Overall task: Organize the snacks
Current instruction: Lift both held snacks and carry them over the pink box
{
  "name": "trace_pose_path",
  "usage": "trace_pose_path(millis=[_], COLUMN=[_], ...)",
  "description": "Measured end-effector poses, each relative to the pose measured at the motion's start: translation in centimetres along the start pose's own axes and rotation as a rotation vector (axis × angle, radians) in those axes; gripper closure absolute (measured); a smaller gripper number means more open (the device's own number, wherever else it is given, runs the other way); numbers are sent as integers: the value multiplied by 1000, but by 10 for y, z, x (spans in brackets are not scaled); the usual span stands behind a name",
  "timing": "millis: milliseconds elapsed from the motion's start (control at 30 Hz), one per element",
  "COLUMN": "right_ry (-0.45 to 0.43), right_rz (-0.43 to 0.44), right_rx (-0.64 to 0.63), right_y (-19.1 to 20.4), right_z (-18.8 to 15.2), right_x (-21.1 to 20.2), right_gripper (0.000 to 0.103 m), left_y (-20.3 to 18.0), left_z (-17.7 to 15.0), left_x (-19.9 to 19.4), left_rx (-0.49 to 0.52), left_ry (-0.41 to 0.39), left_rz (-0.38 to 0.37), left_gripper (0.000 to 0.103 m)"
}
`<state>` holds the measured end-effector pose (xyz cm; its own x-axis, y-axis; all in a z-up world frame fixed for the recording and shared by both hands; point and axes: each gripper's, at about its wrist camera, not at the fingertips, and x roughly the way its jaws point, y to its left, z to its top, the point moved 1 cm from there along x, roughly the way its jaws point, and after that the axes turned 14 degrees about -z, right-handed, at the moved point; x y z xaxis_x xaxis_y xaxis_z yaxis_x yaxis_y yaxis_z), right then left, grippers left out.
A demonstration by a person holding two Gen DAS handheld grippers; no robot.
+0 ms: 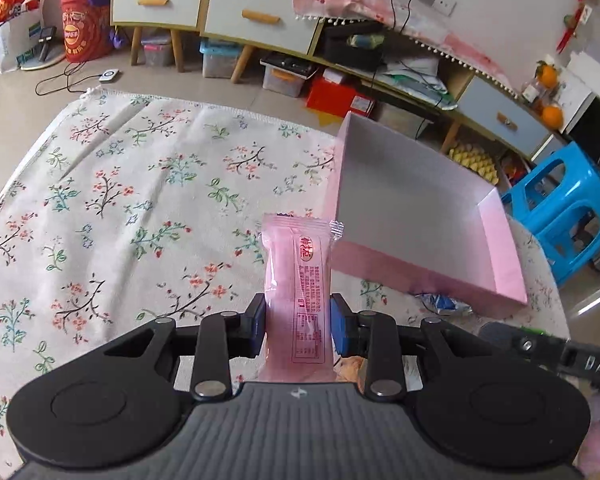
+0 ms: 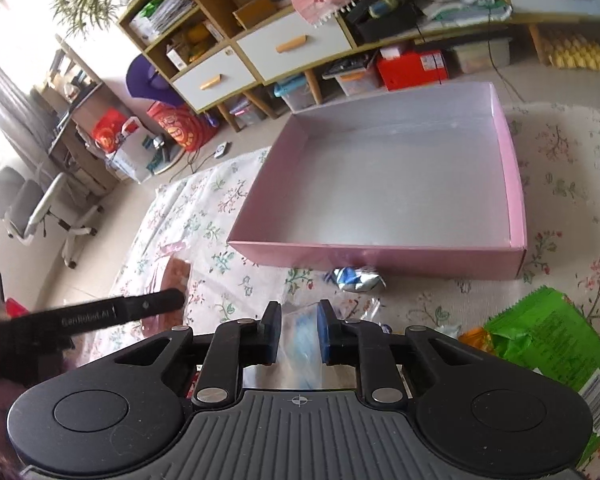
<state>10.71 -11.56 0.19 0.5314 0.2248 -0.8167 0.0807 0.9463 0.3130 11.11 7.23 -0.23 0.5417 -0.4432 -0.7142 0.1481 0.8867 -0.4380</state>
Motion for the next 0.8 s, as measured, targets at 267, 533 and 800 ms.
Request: trace_pose_path(millis=[267,533,800], right_ry=[104,116,102], right_rz=[-39,-131,-86], right_rx=[-42,-165,-139], right_y=[10,21,19], right_z=[-10,-26,-23], right_x=[22,37,25], right_gripper=[65,63,76], left_y=[4,7,10], left_z=[-6,-8,-5], left_x=[8,6,-2], left_rx=[-25,-24,-37], left_ry=[43,52,31], left_rz=[-6,3,-16], left_gripper=[73,73,73])
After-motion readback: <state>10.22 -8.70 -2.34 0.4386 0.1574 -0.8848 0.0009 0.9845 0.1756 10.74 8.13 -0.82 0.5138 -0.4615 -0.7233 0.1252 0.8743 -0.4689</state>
